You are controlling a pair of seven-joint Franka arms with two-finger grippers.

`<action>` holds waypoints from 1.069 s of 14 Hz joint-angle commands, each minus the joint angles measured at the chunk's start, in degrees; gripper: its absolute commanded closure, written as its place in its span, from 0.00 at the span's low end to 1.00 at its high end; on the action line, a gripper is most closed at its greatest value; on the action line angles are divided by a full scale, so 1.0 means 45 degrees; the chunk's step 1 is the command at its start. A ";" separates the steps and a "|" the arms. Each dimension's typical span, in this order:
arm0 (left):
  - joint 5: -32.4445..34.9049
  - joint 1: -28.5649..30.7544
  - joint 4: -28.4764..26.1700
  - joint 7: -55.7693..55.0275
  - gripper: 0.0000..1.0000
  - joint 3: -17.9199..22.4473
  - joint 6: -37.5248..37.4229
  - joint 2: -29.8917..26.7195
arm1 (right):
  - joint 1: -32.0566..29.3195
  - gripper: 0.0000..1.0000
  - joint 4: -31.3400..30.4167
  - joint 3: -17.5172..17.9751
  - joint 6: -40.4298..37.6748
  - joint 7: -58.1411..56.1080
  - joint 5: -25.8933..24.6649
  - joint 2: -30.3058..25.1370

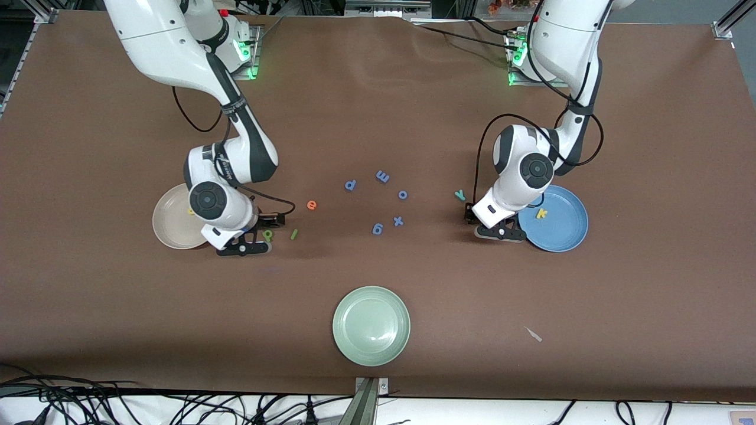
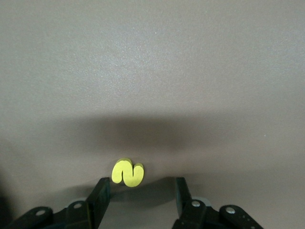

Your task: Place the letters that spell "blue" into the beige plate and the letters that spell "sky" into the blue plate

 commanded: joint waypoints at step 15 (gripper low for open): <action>-0.0141 -0.0210 0.0507 0.0306 0.72 0.0386 0.0486 0.0709 | -0.0131 0.45 0.0316 0.0171 0.0592 -0.2234 0.0143 0.0566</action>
